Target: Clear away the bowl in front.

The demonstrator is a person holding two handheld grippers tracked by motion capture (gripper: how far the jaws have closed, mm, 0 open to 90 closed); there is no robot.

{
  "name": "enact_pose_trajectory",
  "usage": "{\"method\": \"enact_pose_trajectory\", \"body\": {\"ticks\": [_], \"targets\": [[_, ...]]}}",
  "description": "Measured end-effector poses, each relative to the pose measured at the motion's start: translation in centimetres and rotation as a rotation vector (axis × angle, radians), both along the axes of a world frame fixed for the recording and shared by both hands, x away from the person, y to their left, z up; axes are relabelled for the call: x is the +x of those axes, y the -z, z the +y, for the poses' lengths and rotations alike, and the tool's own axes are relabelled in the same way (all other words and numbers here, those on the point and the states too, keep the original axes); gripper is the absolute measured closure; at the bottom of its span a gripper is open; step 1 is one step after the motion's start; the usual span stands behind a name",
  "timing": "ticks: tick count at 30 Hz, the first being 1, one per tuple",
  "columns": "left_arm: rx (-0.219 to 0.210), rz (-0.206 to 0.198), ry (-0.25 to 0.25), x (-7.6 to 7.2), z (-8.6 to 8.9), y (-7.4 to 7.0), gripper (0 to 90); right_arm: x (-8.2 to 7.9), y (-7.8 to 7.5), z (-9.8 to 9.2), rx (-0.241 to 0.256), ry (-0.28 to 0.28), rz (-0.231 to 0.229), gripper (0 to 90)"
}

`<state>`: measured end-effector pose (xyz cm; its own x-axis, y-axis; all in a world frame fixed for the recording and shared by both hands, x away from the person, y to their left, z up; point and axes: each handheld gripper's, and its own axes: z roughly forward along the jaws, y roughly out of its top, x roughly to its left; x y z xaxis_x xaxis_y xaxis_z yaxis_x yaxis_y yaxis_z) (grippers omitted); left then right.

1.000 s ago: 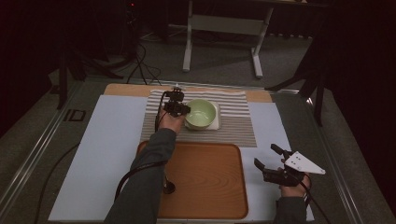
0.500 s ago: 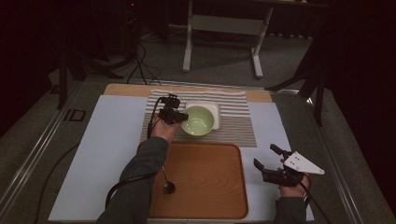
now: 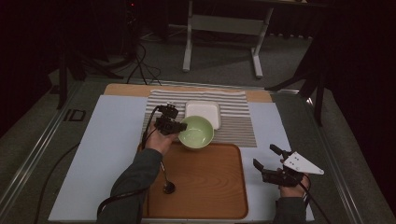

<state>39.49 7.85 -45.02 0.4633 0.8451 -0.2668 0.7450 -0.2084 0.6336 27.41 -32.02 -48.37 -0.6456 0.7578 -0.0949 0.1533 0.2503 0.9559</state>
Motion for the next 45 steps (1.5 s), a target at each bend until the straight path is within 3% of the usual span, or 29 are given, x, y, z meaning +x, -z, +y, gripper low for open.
{"method": "enact_pose_trajectory", "body": {"ticks": [14, 21, 31, 41, 42, 45], "targets": [[-0.012, 0.062, 0.031, -3.9, 1.3, 2.8, 83.4, 0.0, 0.0, 0.0, -0.001, -0.002, 0.001, 13.9], [-0.003, 0.074, 0.038, -5.6, 1.9, 3.7, 83.3, 0.0, 0.0, 0.1, -0.003, -0.004, 0.000, 13.9], [0.001, 0.110, 0.044, -6.6, 2.5, 4.8, 83.3, 0.0, 0.0, 0.1, -0.003, -0.004, -0.001, 13.8], [-0.001, 0.112, 0.076, -6.8, 3.1, 5.1, 83.2, 0.0, 0.0, 0.1, -0.005, -0.005, 0.000, 13.9], [-0.010, 0.113, 0.079, -6.7, 3.2, 5.1, 82.4, 0.0, 0.0, 0.2, -0.007, -0.006, 0.001, 13.9], [-0.032, 0.088, 0.071, -6.7, 3.5, 4.8, 68.4, -0.1, 0.0, 0.2, -0.006, -0.007, 0.001, 13.8]]}}
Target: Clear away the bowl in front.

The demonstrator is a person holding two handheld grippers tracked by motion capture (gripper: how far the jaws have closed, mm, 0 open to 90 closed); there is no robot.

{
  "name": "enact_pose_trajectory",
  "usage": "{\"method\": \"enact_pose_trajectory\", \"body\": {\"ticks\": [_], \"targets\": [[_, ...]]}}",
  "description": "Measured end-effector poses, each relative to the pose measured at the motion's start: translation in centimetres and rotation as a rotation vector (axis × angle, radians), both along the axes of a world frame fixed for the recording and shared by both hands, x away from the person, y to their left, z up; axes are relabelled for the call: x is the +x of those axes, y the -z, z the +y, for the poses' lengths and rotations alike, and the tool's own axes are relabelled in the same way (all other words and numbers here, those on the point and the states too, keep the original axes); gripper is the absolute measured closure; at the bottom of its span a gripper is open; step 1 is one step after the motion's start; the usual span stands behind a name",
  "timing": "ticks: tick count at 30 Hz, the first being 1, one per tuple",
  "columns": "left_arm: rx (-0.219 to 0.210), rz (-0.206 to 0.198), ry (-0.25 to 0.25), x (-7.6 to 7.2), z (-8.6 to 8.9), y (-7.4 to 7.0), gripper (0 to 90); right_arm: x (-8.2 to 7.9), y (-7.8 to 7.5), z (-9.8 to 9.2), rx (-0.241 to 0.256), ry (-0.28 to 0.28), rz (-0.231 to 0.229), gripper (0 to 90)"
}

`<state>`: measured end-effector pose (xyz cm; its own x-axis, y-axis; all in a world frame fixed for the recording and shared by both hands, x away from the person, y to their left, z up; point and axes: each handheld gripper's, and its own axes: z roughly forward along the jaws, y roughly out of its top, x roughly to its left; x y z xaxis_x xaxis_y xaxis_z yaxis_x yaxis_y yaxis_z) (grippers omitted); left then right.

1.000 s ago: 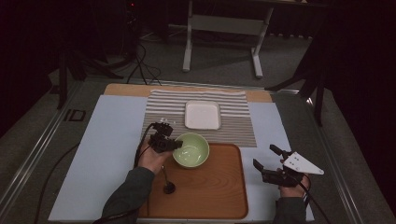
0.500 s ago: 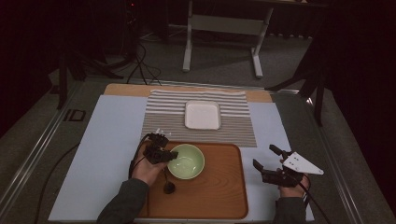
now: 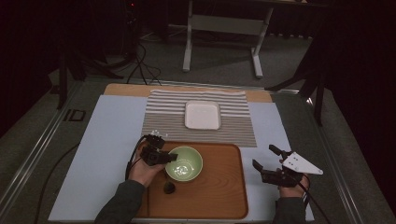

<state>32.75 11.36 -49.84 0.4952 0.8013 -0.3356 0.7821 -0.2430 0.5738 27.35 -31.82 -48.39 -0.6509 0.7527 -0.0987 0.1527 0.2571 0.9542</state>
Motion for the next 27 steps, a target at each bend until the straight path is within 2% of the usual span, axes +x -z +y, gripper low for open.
{"method": "enact_pose_trajectory", "body": {"ticks": [3, 10, 11, 19, 23, 27], "targets": [[-0.016, -0.012, -0.010, 0.0, 0.2, -0.3, 58.2, 0.0, 0.0, 0.0, 0.000, 0.002, 0.001, 13.9], [0.008, -0.055, -0.038, 0.0, 0.3, -0.6, 43.5, 0.0, 0.0, -0.1, 0.000, 0.003, -0.002, 13.8], [-0.001, -0.058, -0.039, 0.0, 0.3, -0.7, 41.7, 0.0, 0.0, -0.1, 0.000, 0.003, -0.002, 13.8], [-0.016, -0.105, -0.041, 0.0, 0.7, -1.6, 36.8, 0.1, 0.0, -0.1, -0.001, 0.003, -0.001, 13.9], [-0.036, -0.117, -0.052, 0.2, 1.0, -2.0, 36.5, 0.1, 0.0, -0.1, -0.002, 0.004, 0.002, 13.9], [-0.052, -0.150, -0.064, 0.5, 1.1, -2.5, 38.8, 0.1, 0.0, -0.1, -0.003, 0.004, 0.002, 13.9]]}}
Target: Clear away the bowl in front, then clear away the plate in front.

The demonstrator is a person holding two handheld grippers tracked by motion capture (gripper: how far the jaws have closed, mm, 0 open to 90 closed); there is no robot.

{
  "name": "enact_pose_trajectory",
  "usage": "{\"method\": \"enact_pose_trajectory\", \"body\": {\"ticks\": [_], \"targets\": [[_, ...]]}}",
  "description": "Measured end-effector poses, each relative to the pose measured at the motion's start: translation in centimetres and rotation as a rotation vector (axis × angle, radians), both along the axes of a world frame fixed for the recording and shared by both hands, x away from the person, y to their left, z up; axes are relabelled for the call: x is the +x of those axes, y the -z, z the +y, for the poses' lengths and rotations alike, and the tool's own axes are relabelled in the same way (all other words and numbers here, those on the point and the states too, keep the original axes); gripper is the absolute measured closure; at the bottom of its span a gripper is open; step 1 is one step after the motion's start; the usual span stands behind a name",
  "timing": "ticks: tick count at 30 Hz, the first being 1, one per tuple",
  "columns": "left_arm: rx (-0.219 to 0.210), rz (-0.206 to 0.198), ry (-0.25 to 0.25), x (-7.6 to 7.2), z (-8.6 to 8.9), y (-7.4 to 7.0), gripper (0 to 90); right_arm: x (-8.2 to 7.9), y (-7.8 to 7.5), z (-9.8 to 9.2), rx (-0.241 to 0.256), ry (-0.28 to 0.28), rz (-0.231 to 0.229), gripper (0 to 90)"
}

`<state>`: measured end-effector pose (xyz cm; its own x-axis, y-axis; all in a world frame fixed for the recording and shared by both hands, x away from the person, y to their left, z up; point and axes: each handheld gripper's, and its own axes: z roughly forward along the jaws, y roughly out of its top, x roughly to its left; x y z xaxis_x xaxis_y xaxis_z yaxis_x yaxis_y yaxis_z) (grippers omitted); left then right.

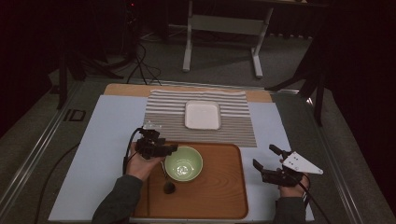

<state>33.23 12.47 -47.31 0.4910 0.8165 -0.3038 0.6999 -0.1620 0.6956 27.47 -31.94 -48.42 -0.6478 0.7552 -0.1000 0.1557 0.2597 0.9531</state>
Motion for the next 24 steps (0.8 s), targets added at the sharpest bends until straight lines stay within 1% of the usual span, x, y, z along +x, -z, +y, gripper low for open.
{"method": "enact_pose_trajectory", "body": {"ticks": [3, 7, 10, 12, 14, 17, 19, 22, 24], "targets": [[0.009, -0.011, -0.002, 0.2, -0.1, -0.4, 38.8, 0.0, 0.0, 0.0, 0.002, -0.001, -0.001, 13.8], [0.000, -0.027, -0.011, 0.6, -0.2, -0.9, 38.7, 0.0, 0.0, 0.0, 0.002, -0.001, 0.000, 13.9], [0.000, -0.037, -0.010, 1.1, -0.4, -1.1, 38.6, 0.0, 0.0, 0.0, 0.001, -0.002, 0.001, 13.9], [-0.009, -0.038, -0.004, 1.4, -0.6, -1.2, 38.6, 0.0, 0.0, -0.1, 0.002, -0.001, -0.003, 13.8], [0.008, -0.042, -0.001, 1.6, -0.8, -1.3, 38.6, 0.0, 0.0, -0.1, 0.004, 0.002, -0.001, 13.9], [0.008, -0.050, 0.000, 2.0, -0.9, -1.4, 38.6, 0.0, 0.0, -0.1, 0.003, 0.000, -0.003, 13.9], [0.018, -0.063, -0.003, 2.3, -1.0, -1.6, 38.6, 0.0, 0.0, -0.1, 0.003, 0.000, -0.002, 13.8], [0.048, -0.080, -0.006, 2.9, -1.1, -1.8, 38.6, -0.1, 0.0, -0.1, 0.004, 0.000, -0.002, 13.9], [0.058, -0.084, -0.010, 3.5, -1.1, -2.0, 38.8, -0.1, 0.0, -0.1, 0.004, 0.000, -0.002, 13.8]]}}
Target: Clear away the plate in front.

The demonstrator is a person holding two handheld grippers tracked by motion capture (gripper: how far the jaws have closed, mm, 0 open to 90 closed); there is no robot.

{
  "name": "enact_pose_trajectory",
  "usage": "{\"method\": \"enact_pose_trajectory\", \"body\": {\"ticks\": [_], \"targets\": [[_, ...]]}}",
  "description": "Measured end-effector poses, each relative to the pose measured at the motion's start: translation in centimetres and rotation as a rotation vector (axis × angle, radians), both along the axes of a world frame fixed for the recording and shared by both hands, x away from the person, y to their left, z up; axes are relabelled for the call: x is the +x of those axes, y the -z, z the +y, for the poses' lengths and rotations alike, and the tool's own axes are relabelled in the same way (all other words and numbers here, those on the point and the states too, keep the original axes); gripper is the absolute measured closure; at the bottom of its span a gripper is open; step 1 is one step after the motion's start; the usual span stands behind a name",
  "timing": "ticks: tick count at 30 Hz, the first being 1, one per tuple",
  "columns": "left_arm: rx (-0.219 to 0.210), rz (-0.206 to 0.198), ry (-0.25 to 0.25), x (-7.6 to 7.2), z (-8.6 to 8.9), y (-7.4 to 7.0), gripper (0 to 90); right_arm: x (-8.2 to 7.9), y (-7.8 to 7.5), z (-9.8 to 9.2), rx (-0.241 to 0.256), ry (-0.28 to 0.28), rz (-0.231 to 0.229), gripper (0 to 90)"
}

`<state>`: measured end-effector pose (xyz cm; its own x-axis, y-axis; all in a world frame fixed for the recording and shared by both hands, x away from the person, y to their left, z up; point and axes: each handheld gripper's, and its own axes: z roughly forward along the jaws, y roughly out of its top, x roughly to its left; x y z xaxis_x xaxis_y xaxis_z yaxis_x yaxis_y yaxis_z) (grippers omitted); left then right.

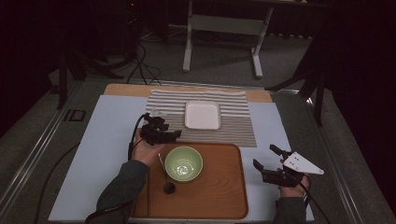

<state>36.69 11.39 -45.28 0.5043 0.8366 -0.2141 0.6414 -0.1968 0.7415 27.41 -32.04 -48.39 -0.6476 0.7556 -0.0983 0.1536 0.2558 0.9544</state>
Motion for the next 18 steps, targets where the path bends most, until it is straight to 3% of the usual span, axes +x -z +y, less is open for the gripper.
{"method": "enact_pose_trajectory", "body": {"ticks": [11, 18], "targets": [[0.041, -0.034, -0.025, 2.8, -0.4, -0.4, 39.6, 0.1, 0.0, 0.0, 0.000, 0.001, 0.000, 13.8], [0.073, -0.005, -0.039, 5.1, -1.3, 0.4, 42.5, 0.1, 0.0, 0.0, 0.000, -0.001, 0.000, 13.9]]}}
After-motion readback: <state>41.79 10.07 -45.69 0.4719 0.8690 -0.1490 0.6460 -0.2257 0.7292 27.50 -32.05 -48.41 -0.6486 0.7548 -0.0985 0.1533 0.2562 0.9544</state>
